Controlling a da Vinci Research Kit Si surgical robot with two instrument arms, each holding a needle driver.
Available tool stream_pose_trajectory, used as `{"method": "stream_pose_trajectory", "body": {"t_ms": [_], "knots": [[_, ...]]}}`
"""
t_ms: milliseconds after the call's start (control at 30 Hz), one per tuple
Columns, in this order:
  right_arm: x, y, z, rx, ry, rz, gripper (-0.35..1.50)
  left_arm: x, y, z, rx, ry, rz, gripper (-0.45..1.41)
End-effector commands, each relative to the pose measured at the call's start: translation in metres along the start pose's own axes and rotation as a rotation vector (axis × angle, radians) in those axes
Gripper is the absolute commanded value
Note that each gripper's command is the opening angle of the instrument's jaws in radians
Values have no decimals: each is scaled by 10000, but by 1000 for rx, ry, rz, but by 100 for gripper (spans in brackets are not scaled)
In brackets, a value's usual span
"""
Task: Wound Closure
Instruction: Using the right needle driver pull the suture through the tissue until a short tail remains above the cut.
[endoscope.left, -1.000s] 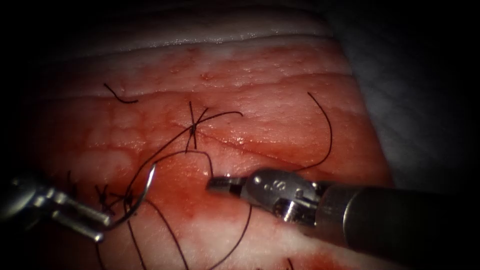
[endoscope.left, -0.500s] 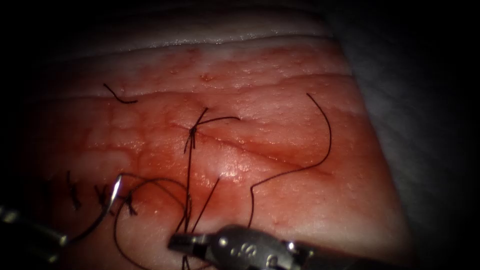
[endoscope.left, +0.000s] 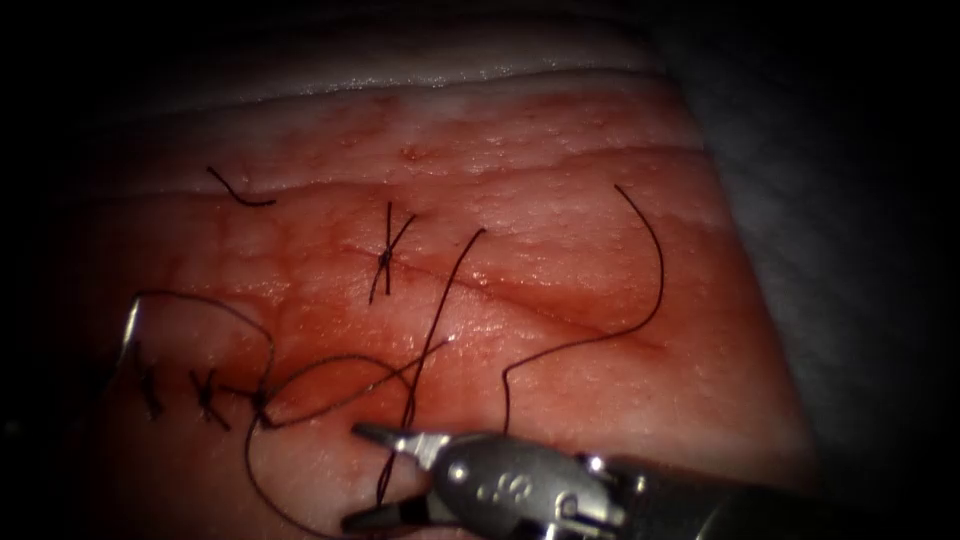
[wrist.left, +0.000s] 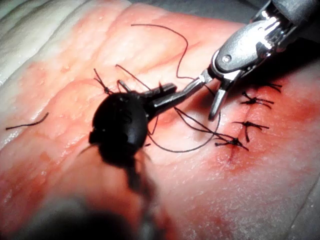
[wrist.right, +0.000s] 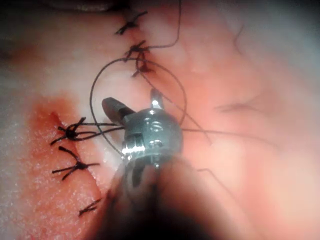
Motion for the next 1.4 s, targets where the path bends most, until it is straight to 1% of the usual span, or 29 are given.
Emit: {"method": "stream_pose_trajectory", "body": {"t_ms": [33,167,300,367,500,633,700,733,767,833,933,1033,1133,1233,1367,1400], "knots": [[-9,16,5,-13,-3,-11,120,-3,-6,4,5,1,3,-45],[-23,38,3,-65,-20,-56,113,-5,-12,-2,26,3,-1,-45],[-36,56,5,-104,-36,-46,115,-7,-16,-2,31,1,-6,-45],[-44,65,10,-122,-46,-41,120,-7,-17,-1,25,4,-7,-45],[-59,78,22,-143,-66,-41,120,-8,-17,3,21,7,-6,-45],[-75,86,39,-141,-79,-50,106,-8,-17,5,18,9,-6,-45],[-81,86,46,-134,-90,-57,91,-8,-17,6,18,9,-6,-45],[-84,85,49,-125,-95,-61,73,-8,-17,6,18,9,-6,-45],[-87,84,51,-110,-101,-71,14,-8,-17,6,18,9,0,-45],[-89,84,52,-112,-101,-61,-35,-8,-17,6,18,9,0,-45],[-84,85,48,-120,-98,-26,-35,-8,-17,6,18,9,0,-45],[-73,82,36,-141,-80,20,-35,-8,-17,5,17,9,0,-45],[-57,72,23,-146,-70,50,-35,-8,-18,4,16,9,0,-45],[-41,51,10,-137,-70,57,-35,-8,-18,2,11,10,5,-45],[-25,10,-9,-116,-106,52,-35,-6,-19,-3,15,13,9,-45],[-20,-3,-17,-112,-109,49,-35,-6,-19,-3,15,13,8,-45]]}}
